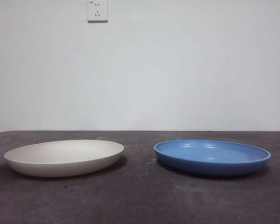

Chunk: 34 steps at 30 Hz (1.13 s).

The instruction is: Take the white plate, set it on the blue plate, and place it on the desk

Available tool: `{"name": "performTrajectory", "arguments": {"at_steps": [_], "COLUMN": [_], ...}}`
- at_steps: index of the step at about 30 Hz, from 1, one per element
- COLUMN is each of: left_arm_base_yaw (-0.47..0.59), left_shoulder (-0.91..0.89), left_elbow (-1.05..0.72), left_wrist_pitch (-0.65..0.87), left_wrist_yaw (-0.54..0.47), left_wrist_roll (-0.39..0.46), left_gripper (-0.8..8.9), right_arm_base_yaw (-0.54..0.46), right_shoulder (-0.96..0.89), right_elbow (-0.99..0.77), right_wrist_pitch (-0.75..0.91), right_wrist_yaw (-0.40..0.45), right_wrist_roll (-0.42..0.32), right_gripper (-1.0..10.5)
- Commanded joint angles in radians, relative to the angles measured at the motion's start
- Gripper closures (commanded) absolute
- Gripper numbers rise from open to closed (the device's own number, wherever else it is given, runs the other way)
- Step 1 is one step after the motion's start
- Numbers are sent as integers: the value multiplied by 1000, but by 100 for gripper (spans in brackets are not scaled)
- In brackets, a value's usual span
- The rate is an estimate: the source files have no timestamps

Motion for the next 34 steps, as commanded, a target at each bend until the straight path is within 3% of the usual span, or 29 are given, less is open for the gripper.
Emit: {"name": "performTrajectory", "arguments": {"at_steps": [1, 4, 6, 10, 12, 22, 27, 34], "left_arm_base_yaw": [-10, -11, -11, -11, -11, -11, -11, -12], "left_shoulder": [5, 5, 5, 5, 5, 49, 133, 329], "left_elbow": [22, 22, 22, 22, 22, 22, 27, 84], "left_wrist_pitch": [11, 11, 12, 13, 16, 76, 175, 228], "left_wrist_yaw": [7, 6, 6, 6, 6, -5, -71, -167], "left_wrist_roll": [25, 25, 21, 20, 13, -36, -89, -87], "left_gripper": [804, 786, 702, 427, 361, 349, 350, 354], "right_arm_base_yaw": [21, 30, 30, 30, 30, 30, 30, 30], "right_shoulder": [7, 7, 7, 7, 7, 7, 7, 7], "right_elbow": [17, 17, 17, 17, 17, 17, 17, 17], "right_wrist_pitch": [-5, -2, -2, 0, 3, 5, 11, 16], "right_wrist_yaw": [-3, -3, -3, -3, -3, -3, -3, -3], "right_wrist_roll": [-29, -28, -26, -19, -16, -15, -4, -4], "right_gripper": [939, 939, 918, 642, 518, 515, 515, 515]}}
